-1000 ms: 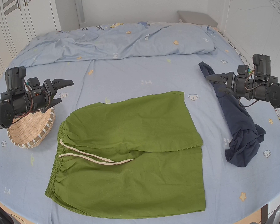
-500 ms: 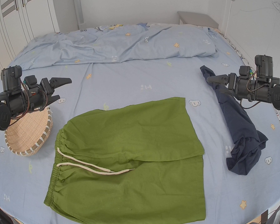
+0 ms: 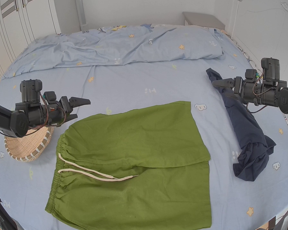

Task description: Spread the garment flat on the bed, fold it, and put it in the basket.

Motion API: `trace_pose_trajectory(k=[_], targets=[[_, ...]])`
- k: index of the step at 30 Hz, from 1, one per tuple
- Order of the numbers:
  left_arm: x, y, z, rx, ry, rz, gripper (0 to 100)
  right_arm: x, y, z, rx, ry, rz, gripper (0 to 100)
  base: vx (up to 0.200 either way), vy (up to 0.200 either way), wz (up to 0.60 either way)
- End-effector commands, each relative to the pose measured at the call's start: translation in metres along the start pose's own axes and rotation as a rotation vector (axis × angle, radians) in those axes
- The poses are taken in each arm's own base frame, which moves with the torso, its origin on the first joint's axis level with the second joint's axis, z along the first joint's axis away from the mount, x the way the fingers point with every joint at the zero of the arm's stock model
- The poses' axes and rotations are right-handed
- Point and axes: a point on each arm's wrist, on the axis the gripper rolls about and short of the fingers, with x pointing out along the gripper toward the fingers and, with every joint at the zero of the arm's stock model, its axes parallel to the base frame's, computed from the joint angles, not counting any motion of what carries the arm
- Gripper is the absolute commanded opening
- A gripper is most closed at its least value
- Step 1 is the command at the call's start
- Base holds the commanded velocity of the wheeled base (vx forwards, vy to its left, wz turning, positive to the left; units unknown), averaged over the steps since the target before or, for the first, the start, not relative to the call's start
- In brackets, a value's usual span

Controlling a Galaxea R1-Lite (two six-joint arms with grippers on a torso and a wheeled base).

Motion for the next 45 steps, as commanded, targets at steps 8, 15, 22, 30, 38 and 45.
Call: trace_pose_trajectory(k=[8,15,22,30,38,45], targets=[[0.048,0.02,-0.048,-0.004,0.166,0.017,100,0.004,-0.003,-0.002,0.005,0.009,-0.003,100,0.0,0.0,0.0],[0.056,0.005,-0.073,0.007,0.243,-0.011,100,0.007,-0.006,-0.004,0.01,0.017,-0.006,100,0.0,0.0,0.0],[0.058,-0.001,-0.09,0.005,0.298,-0.017,100,0.008,-0.006,-0.005,0.011,0.021,-0.006,100,0.0,0.0,0.0],[0.031,-0.023,-0.073,0.035,0.225,-0.058,100,0.012,-0.001,-0.008,0.006,0.034,0.007,100,0.0,0.0,0.0],[-0.013,-0.04,-0.041,0.068,0.085,-0.088,100,0.014,-0.002,-0.01,0.009,0.04,0.006,100,0.0,0.0,0.0],[-0.028,-0.008,-0.011,0.029,-0.02,0.003,100,0.014,-0.002,-0.011,0.01,0.045,0.007,100,0.0,0.0,0.0]])
